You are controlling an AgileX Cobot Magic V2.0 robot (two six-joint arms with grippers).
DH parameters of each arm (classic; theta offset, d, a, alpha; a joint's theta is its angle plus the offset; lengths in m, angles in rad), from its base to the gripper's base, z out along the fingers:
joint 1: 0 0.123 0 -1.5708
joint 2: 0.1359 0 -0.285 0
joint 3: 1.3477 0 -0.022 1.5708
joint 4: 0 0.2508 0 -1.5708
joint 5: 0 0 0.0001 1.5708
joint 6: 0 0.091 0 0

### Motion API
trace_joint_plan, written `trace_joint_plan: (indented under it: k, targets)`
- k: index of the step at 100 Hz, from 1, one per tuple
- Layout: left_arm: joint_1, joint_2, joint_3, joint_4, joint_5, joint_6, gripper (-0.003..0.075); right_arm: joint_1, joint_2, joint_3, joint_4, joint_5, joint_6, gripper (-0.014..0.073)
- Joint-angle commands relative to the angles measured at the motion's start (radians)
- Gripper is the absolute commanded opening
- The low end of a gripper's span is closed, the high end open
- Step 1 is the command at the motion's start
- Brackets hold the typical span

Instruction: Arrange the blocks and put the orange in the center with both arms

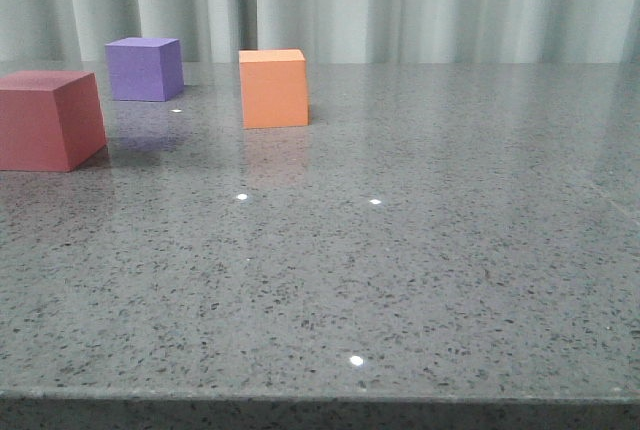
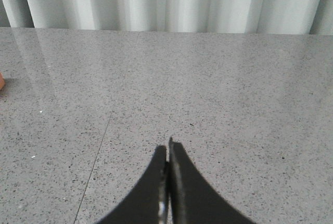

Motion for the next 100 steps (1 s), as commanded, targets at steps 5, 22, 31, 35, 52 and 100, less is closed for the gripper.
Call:
trace_joint_plan:
  k: [5, 22, 31, 35, 52, 100]
  targets:
    - [-0.073, 0.098, -0.154, 0.099, -0.069, -0.135, 0.0585, -0.006, 0.012, -0.026, -0.010, -0.070, 0.000, -0.0069]
    - [-0.179, 0.246, -0.314, 0.375, -0.017, -0.392, 0.0585, -0.006, 0.012, -0.026, -0.010, -0.070, 0.000, -0.0069]
    - [-0.218, 0.309, -0.390, 0.507, 0.023, -0.519, 0.0585, -0.006, 0.012, -0.026, -0.010, -0.070, 0.000, -0.0069]
    - [-0.232, 0.339, -0.424, 0.542, 0.042, -0.557, 0.0585, -0.006, 0.012, -0.026, -0.010, -0.070, 0.000, -0.0069]
    - [-0.253, 0.448, -0.535, 0.595, 0.107, -0.607, 0.0585, -0.006, 0.012, -0.026, -0.010, -0.070, 0.000, -0.0069]
    - [-0.255, 0.526, -0.599, 0.655, 0.115, -0.652, 0.0585, -0.006, 0.012, -0.026, -0.010, -0.070, 0.000, -0.0069]
